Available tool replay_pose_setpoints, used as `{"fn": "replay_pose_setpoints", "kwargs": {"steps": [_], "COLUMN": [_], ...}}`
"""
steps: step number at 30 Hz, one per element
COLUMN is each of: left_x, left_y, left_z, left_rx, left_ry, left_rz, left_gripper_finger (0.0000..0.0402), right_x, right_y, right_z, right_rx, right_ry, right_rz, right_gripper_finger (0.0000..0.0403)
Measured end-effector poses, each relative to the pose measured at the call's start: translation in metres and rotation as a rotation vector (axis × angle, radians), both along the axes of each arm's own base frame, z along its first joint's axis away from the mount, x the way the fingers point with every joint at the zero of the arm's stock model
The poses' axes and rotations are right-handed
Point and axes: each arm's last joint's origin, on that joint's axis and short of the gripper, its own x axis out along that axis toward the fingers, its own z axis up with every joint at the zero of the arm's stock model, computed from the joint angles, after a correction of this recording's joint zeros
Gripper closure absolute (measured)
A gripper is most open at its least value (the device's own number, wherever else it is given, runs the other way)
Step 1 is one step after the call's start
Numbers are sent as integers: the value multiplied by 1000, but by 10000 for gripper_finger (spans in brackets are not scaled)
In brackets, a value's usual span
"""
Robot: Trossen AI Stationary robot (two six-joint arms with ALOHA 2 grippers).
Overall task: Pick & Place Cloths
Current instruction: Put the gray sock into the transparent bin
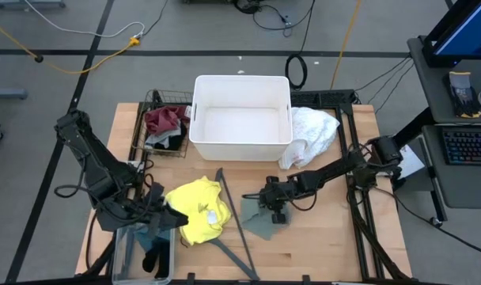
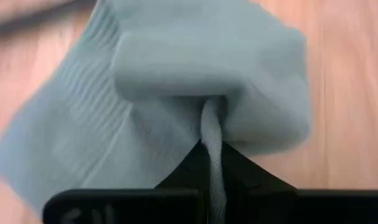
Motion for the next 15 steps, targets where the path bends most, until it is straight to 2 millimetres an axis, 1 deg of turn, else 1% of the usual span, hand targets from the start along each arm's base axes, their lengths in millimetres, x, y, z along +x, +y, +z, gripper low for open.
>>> {"fn": "replay_pose_setpoints", "kwargs": {"steps": [3,7,15], "left_x": [2,7,17], "left_y": [2,7,18], "left_z": [0,1,2], "left_rx": [22,59,253], "left_ry": [-10,-20,-47], "left_rz": [25,43,118], "left_gripper_finger": [250,250,250], "right_x": [-5,-8,-33], "right_y": [-2,-7,-13], "right_z": [19,63,129], "right_rx": [18,58,106], "right_ry": [-40,-212,-460], "right_rz": [8,-5,-12], "right_gripper_finger": [397,399,401]}}
